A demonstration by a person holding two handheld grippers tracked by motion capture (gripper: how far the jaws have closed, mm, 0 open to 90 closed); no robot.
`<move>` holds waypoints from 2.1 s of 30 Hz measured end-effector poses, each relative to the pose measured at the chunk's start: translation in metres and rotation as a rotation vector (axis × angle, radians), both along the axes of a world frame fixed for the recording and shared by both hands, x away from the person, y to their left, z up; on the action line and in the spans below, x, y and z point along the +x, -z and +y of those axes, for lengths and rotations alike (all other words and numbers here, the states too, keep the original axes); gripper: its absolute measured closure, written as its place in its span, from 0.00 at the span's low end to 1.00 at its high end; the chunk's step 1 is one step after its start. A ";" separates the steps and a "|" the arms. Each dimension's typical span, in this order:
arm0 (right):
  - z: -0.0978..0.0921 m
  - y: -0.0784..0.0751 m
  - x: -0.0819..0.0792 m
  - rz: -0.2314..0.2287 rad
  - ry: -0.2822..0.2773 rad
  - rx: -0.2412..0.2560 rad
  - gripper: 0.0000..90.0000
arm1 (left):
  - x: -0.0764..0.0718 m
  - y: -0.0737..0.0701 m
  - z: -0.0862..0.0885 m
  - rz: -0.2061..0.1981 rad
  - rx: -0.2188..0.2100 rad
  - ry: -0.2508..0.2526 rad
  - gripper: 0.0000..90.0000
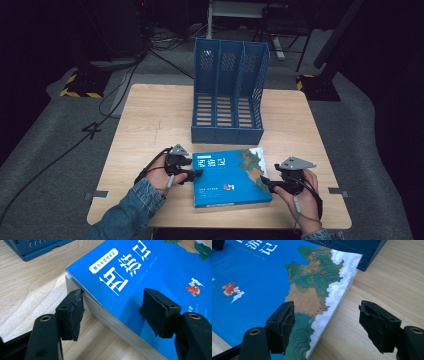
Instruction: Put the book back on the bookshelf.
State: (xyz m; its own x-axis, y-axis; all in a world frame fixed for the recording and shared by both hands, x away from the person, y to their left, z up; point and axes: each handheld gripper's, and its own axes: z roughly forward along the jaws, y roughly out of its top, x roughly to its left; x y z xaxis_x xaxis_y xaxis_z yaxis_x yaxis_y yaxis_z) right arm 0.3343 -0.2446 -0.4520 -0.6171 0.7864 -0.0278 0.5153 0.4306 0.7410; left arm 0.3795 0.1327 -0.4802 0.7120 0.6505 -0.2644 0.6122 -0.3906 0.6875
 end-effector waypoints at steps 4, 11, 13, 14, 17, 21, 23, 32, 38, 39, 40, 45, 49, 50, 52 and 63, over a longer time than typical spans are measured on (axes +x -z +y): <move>0.008 0.000 -0.002 -0.006 -0.027 -0.016 0.33 | 0.001 0.002 0.001 0.023 -0.016 -0.019 0.35; 0.021 0.005 -0.004 0.016 -0.033 -0.053 0.34 | 0.002 0.005 0.003 0.047 -0.039 -0.031 0.33; 0.025 0.007 -0.005 0.021 -0.069 -0.043 0.34 | 0.002 0.007 0.002 0.047 -0.050 -0.032 0.31; 0.029 0.008 -0.005 0.018 -0.083 -0.046 0.34 | 0.003 0.008 0.002 0.052 -0.058 -0.030 0.31; 0.034 0.011 -0.005 0.042 -0.085 -0.063 0.34 | 0.002 0.011 0.000 0.056 -0.073 -0.032 0.28; 0.034 0.013 -0.004 0.058 -0.070 -0.054 0.34 | 0.002 0.010 0.000 0.049 -0.067 -0.033 0.29; 0.034 0.013 -0.004 0.062 -0.069 -0.054 0.34 | 0.001 0.010 0.000 0.045 -0.065 -0.029 0.29; 0.034 0.015 -0.004 0.059 -0.067 -0.047 0.33 | -0.004 0.001 -0.002 -0.037 -0.025 -0.001 0.38; 0.035 0.015 -0.004 0.058 -0.067 -0.046 0.33 | -0.006 -0.005 -0.001 -0.092 -0.027 0.021 0.47; 0.035 0.015 -0.004 0.058 -0.065 -0.046 0.33 | -0.007 -0.005 -0.001 -0.088 -0.031 0.021 0.49; 0.035 0.015 -0.004 0.058 -0.066 -0.044 0.33 | -0.008 -0.006 -0.002 -0.082 -0.039 0.030 0.50; 0.035 0.016 -0.004 0.055 -0.067 -0.040 0.32 | -0.016 -0.007 -0.007 -0.096 -0.038 0.102 0.52; 0.036 0.016 -0.004 0.052 -0.070 -0.041 0.32 | -0.020 -0.010 -0.009 -0.104 -0.039 0.137 0.59; 0.036 0.016 -0.004 0.050 -0.071 -0.041 0.32 | -0.021 -0.010 -0.009 -0.084 -0.046 0.141 0.62; 0.036 0.017 -0.003 0.045 -0.074 -0.038 0.31 | -0.023 -0.010 -0.007 -0.036 -0.058 0.151 0.67; 0.039 0.018 -0.004 0.033 -0.073 -0.030 0.30 | -0.031 -0.004 -0.006 0.080 -0.062 0.196 0.72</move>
